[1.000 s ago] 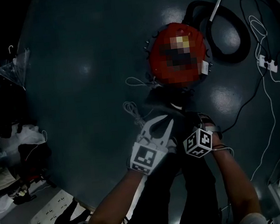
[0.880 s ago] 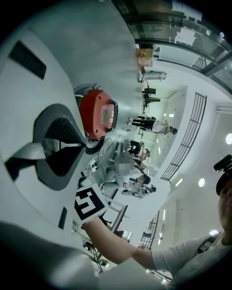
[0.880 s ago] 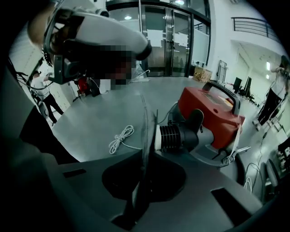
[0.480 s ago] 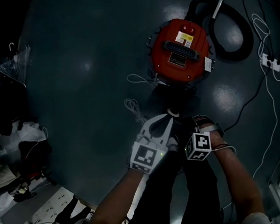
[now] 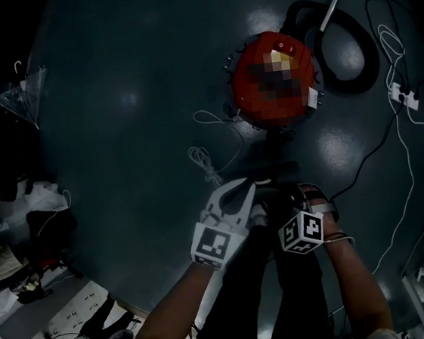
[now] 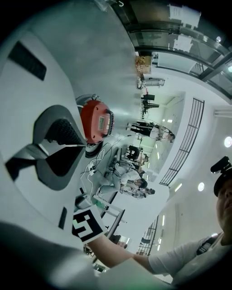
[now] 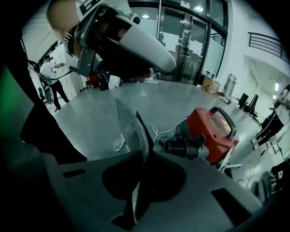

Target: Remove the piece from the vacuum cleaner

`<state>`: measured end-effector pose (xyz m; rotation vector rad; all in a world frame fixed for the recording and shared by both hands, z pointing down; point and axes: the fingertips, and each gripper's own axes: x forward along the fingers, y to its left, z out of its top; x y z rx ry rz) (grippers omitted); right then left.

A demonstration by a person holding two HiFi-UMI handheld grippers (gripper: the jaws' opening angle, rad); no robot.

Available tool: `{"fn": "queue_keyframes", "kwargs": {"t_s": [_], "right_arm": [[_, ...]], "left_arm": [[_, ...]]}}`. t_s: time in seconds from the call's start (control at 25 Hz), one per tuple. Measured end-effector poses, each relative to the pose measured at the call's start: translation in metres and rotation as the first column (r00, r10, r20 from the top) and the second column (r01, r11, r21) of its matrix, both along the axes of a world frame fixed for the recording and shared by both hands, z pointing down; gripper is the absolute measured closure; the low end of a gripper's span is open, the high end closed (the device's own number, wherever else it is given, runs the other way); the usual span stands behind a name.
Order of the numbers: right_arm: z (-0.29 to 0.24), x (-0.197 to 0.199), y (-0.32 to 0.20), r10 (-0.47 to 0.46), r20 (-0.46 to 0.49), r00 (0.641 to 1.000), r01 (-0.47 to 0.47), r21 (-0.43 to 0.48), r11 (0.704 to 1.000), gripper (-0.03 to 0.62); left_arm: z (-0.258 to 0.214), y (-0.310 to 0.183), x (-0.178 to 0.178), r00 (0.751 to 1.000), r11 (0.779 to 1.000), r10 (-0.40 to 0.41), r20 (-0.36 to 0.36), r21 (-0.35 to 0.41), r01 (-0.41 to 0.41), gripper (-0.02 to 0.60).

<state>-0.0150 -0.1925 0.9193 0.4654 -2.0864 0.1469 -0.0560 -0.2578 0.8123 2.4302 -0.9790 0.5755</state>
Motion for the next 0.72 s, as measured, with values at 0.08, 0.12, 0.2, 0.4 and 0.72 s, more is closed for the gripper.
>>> {"fn": "queue_keyframes", "kwargs": {"t_s": [0.08,0.12,0.2,0.4,0.72], "right_arm": [[-0.023,-0.001,0.007,0.026,0.009,1.0,-0.026,-0.002,1.0,0.569],[-0.038,-0.001,0.01,0.045,0.014,0.999,-0.045,-0.004,0.999,0.569],[-0.072,-0.002,0.017,0.093,0.028,0.995,-0.092,-0.008,0.996,0.569],[-0.179,0.0,0.024,0.228,0.083,0.97,-0.23,0.012,0.973,0.569],[-0.351,0.001,0.06,0.32,0.175,0.931,-0.333,0.049,0.942,0.569]], "left_arm": [[-0.025,0.006,-0.005,1.0,1.0,-0.013,-0.014,0.01,0.014,0.574],[-0.039,0.01,-0.007,1.0,1.0,-0.017,-0.02,0.012,0.017,0.574],[-0.069,0.022,-0.013,0.999,1.0,-0.02,-0.03,0.013,0.02,0.574],[-0.16,0.046,-0.016,0.997,0.999,-0.029,-0.07,0.03,0.031,0.574],[-0.315,0.101,-0.015,0.989,0.996,-0.026,-0.147,0.076,0.038,0.575]]}}
